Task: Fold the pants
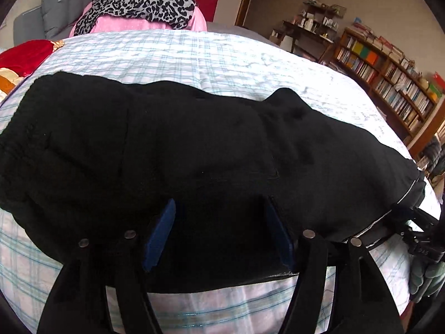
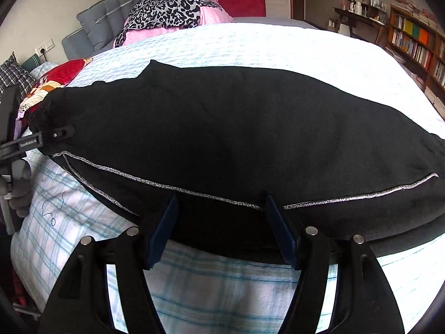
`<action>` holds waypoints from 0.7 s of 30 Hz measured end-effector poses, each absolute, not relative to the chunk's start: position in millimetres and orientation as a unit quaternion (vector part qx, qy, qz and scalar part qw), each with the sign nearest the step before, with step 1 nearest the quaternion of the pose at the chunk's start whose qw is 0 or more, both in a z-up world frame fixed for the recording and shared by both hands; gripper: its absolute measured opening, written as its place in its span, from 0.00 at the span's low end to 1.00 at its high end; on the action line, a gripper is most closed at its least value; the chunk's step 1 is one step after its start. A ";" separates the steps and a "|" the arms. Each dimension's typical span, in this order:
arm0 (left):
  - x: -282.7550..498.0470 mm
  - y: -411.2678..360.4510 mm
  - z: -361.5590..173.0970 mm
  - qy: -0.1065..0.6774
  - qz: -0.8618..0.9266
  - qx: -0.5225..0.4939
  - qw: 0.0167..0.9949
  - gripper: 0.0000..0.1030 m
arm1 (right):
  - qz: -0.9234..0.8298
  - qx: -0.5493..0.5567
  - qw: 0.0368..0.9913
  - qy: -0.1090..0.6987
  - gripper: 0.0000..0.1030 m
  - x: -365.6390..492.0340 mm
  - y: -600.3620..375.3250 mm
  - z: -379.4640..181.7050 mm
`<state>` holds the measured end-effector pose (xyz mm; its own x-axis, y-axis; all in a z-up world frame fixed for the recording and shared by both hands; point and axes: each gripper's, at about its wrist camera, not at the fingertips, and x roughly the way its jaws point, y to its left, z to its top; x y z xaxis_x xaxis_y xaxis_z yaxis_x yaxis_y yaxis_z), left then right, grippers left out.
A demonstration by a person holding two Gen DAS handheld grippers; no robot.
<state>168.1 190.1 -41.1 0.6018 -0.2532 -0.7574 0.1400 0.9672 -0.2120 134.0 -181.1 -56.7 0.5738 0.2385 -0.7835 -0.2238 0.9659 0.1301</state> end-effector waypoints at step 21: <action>191.6 42.7 -8.2 0.403 -0.230 -0.061 0.884 0.72 | -0.173 0.261 0.905 0.288 0.66 80.8 -484.9 -3.4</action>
<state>191.6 42.7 -8.2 0.5687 -0.4563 -0.6843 0.3573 0.8865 -0.2942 80.8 -484.9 -3.4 0.7745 -0.1622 -0.6114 0.4633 0.8036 0.3737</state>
